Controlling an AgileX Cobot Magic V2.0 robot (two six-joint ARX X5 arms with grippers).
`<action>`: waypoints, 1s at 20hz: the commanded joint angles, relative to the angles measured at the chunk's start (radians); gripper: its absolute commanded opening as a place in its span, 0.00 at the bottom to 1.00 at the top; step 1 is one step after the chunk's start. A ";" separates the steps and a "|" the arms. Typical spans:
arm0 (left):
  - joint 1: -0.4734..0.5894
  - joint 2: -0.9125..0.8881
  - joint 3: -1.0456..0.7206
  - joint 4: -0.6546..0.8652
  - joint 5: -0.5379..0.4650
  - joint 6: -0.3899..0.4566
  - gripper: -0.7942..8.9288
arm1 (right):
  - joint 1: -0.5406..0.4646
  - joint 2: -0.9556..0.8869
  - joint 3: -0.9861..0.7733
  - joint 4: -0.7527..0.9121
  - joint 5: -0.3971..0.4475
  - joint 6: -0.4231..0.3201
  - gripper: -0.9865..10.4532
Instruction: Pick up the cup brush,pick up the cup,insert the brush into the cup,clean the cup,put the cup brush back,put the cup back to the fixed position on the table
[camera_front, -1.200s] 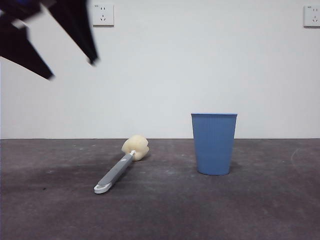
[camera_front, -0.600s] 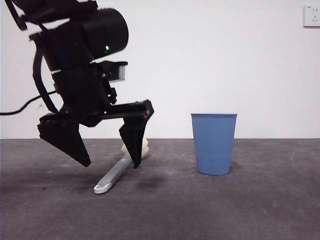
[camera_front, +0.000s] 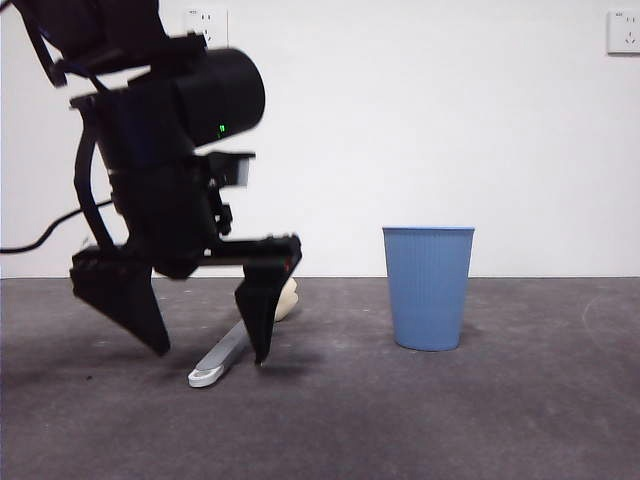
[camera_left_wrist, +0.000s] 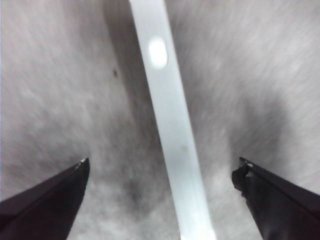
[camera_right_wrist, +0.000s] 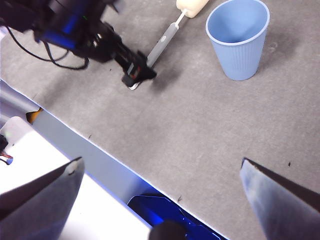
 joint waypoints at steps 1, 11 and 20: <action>-0.013 0.015 -0.001 -0.009 -0.008 -0.014 0.59 | 0.003 0.001 0.003 0.006 -0.002 0.007 0.61; -0.022 -0.032 0.000 -0.042 0.000 -0.002 0.07 | 0.003 0.002 0.003 0.006 -0.002 0.041 0.61; -0.022 -0.234 0.001 -0.151 -0.002 0.103 0.07 | 0.003 0.075 0.002 0.058 -0.004 0.092 0.61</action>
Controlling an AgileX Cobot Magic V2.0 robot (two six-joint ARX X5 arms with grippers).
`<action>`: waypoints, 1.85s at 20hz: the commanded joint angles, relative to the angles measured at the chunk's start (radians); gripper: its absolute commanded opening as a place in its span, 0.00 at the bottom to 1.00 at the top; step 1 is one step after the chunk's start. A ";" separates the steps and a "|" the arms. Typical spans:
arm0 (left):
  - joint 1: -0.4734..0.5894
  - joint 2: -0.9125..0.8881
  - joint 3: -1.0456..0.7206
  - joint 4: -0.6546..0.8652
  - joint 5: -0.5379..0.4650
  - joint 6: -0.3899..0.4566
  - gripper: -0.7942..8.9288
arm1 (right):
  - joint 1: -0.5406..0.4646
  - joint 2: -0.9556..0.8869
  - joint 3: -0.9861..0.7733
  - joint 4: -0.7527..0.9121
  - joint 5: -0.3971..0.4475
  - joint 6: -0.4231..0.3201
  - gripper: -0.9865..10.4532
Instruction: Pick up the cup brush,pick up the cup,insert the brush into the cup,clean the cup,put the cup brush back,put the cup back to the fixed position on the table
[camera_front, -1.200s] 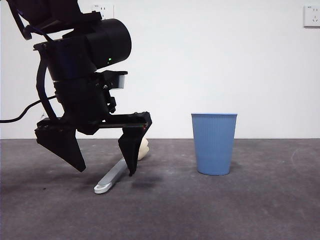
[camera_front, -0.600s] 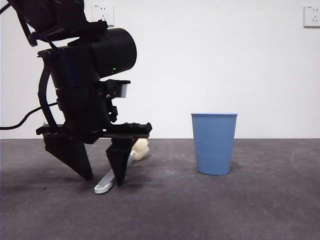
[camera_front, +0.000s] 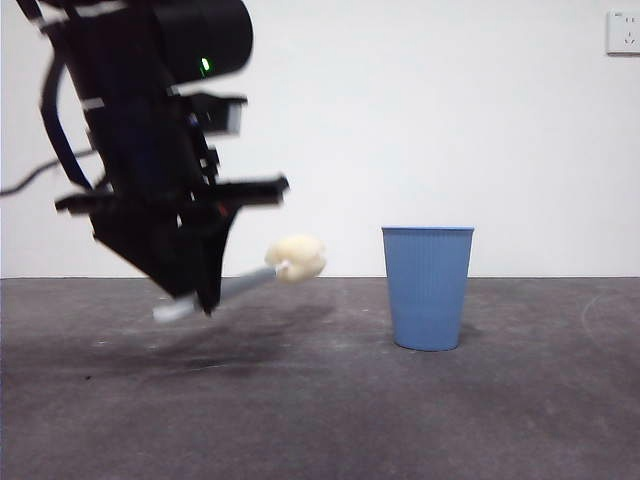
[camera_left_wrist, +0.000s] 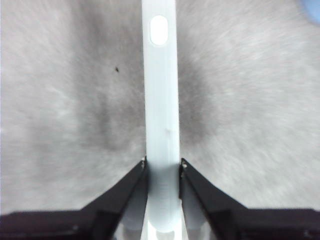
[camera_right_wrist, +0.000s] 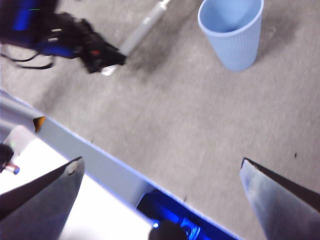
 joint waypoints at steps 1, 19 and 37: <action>-0.003 -0.100 -0.002 -0.048 -0.001 0.070 0.07 | 0.009 0.039 0.001 0.073 -0.002 0.040 0.61; -0.003 -0.622 -0.002 -0.477 0.000 0.181 0.07 | 0.459 0.359 -0.586 1.247 0.624 0.315 0.61; -0.006 -0.622 -0.002 -0.495 0.003 0.157 0.07 | 0.339 0.953 -0.581 2.056 0.610 0.200 0.61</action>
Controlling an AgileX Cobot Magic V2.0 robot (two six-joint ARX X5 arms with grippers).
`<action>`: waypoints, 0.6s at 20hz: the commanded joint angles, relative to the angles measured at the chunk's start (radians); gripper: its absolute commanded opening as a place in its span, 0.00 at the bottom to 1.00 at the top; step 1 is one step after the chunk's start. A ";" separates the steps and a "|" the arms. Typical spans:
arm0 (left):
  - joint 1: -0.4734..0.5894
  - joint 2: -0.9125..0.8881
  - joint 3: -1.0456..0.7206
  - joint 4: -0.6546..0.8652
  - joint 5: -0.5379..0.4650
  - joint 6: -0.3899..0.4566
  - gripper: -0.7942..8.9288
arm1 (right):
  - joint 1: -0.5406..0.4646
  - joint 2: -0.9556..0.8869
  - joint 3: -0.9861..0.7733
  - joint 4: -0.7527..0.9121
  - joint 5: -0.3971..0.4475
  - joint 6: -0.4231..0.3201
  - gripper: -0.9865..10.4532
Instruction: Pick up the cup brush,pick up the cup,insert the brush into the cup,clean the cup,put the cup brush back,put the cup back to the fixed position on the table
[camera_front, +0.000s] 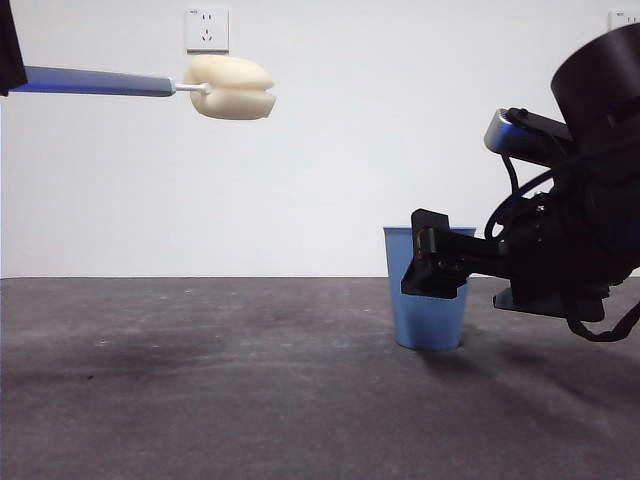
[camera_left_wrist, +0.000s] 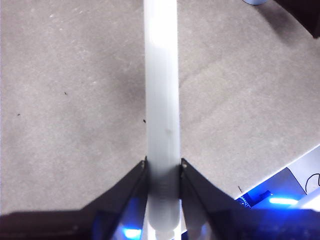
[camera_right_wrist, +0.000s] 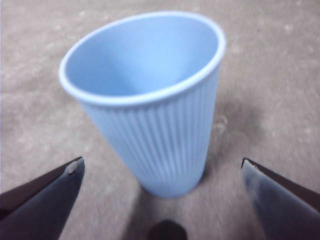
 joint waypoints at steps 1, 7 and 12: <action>-0.004 -0.002 -0.002 0.004 0.002 -0.011 0.07 | -0.019 0.036 0.006 0.043 -0.037 -0.024 0.61; -0.004 -0.002 -0.002 0.013 0.003 -0.014 0.07 | -0.049 0.097 0.093 0.044 -0.092 -0.067 0.61; -0.004 -0.002 -0.002 0.014 0.003 -0.018 0.07 | -0.055 0.140 0.138 0.044 -0.114 -0.068 0.60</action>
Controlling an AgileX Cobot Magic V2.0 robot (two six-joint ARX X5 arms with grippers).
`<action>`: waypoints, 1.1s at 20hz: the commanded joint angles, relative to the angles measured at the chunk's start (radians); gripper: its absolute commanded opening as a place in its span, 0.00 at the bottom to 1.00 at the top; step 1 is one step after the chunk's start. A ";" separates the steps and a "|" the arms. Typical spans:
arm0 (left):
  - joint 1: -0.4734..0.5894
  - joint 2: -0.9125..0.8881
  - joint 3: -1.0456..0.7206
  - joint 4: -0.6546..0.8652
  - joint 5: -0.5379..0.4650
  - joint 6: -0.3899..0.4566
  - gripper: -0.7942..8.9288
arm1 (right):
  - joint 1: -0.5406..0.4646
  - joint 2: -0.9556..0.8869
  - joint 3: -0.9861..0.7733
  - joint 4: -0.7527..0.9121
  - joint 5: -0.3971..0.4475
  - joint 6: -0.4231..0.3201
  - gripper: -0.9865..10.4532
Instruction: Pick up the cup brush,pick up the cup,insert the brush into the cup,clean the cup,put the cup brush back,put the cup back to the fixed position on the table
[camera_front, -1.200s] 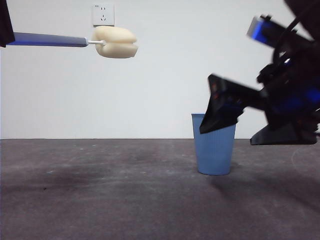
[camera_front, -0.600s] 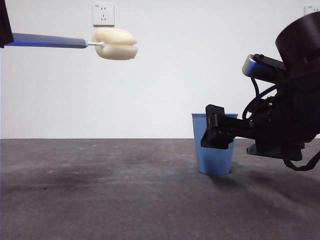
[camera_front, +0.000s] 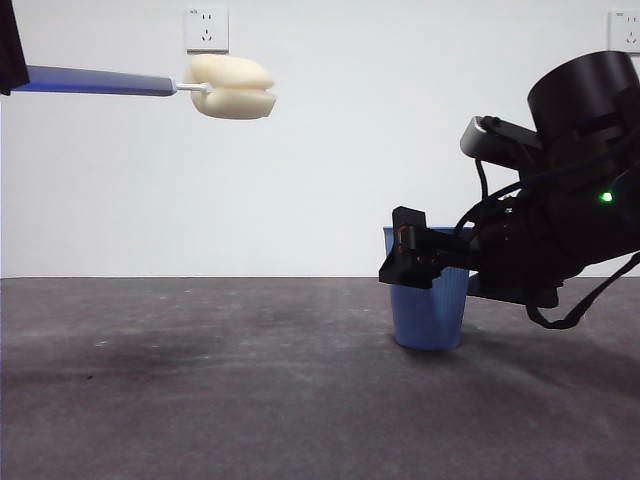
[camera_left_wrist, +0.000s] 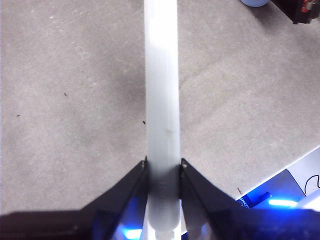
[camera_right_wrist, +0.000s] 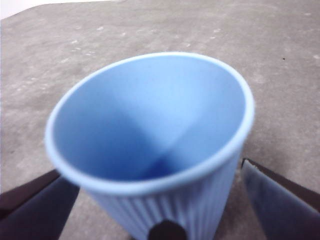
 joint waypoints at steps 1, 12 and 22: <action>-0.004 -0.002 -0.002 0.010 0.003 -0.014 0.07 | -0.003 0.027 0.011 0.013 -0.001 -0.009 0.57; -0.004 -0.001 -0.002 0.007 0.003 -0.013 0.07 | -0.003 0.032 0.012 0.035 -0.002 -0.034 0.07; -0.003 0.003 -0.002 -0.012 0.031 0.266 0.07 | 0.090 -0.417 0.130 -0.807 0.108 -0.354 0.07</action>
